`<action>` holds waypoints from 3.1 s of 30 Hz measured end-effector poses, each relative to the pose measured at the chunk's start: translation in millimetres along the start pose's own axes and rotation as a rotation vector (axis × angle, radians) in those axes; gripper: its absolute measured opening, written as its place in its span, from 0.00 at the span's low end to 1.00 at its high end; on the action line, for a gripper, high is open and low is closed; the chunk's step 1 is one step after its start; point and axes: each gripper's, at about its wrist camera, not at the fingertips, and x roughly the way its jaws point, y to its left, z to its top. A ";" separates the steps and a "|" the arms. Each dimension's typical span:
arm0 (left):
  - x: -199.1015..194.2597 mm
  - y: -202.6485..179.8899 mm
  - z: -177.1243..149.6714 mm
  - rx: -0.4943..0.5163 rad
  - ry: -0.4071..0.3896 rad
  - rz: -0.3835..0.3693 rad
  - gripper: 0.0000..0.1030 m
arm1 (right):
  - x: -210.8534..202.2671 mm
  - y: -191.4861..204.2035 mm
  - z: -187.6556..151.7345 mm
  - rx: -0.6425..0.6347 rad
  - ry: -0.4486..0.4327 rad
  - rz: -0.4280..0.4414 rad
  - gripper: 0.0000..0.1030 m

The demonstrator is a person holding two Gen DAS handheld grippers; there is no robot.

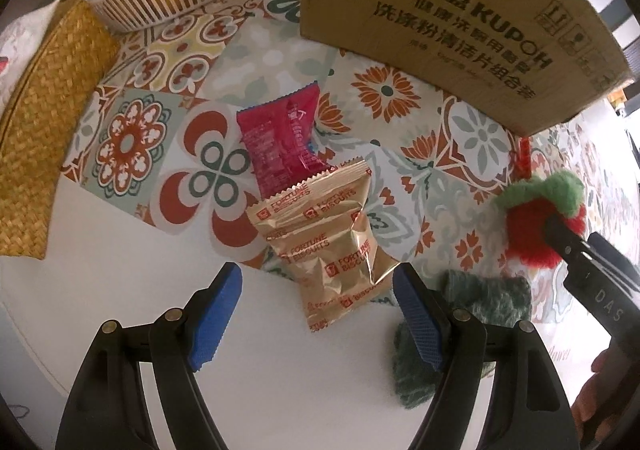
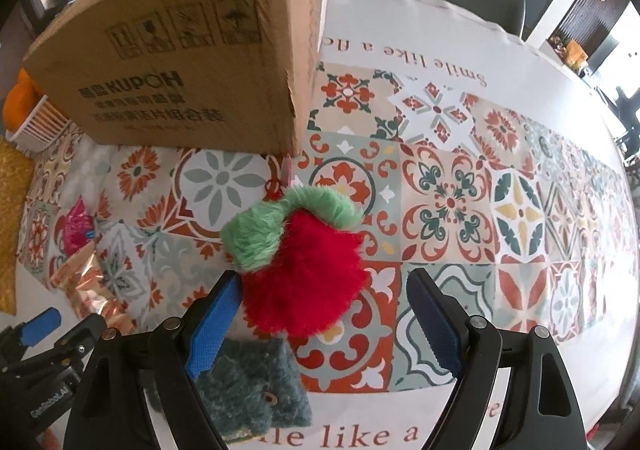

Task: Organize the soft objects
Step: 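Grasp the Fortune Biscuits packet with the left tool while the right tool grasps the strawberry plush, then carry the biscuits packet in the left tool while the right tool carries the strawberry over the box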

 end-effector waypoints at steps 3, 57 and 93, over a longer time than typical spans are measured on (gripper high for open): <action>7.0 -1.3 3.6 -0.014 0.010 -0.008 0.75 | 9.6 -2.0 2.1 0.008 0.010 0.006 0.83; -52.3 36.2 -16.0 0.232 -0.208 -0.148 0.44 | -70.6 42.7 -32.2 0.052 -0.174 0.143 0.36; -161.1 18.8 51.3 0.436 -0.506 -0.186 0.44 | -167.2 63.3 20.6 0.071 -0.427 0.187 0.36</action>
